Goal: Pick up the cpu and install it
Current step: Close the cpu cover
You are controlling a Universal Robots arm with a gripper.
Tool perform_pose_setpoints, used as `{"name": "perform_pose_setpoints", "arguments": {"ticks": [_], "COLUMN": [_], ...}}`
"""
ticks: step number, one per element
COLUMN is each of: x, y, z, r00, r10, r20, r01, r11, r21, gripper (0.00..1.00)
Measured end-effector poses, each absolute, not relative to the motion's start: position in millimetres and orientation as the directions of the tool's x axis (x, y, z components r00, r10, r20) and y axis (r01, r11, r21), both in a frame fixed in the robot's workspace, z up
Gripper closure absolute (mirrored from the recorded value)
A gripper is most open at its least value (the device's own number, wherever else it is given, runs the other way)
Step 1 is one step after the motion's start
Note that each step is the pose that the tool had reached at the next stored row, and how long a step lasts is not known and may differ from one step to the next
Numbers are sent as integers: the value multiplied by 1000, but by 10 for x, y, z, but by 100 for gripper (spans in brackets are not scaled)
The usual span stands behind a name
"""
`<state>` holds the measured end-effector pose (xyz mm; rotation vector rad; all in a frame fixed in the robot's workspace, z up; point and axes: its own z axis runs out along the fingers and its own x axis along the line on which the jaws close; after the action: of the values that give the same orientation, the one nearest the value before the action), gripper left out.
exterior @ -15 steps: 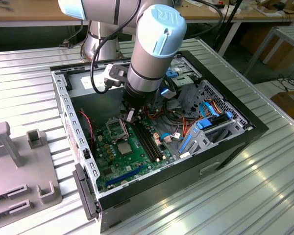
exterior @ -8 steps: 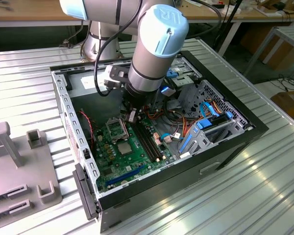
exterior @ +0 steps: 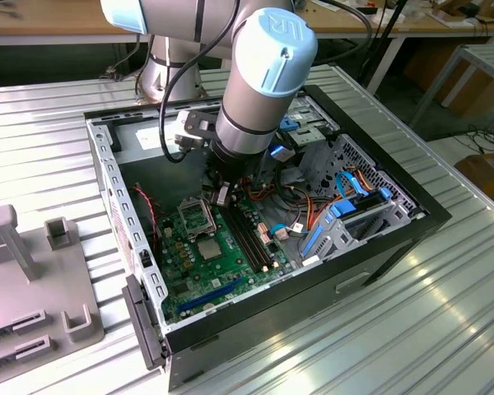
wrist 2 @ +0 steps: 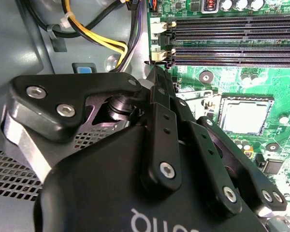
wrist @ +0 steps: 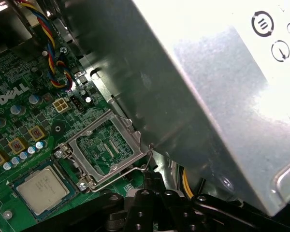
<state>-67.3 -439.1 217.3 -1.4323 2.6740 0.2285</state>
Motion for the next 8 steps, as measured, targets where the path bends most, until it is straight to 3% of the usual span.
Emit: {"name": "perform_pose_setpoints", "arguments": {"ticks": [8], "x": [-664], "y": [-4391], "z": [2172], "r00": [-552], "r10": [-818], "r20": [-158], "r01": [-833], "r11": [546], "r21": [85], "gripper": [89]}}
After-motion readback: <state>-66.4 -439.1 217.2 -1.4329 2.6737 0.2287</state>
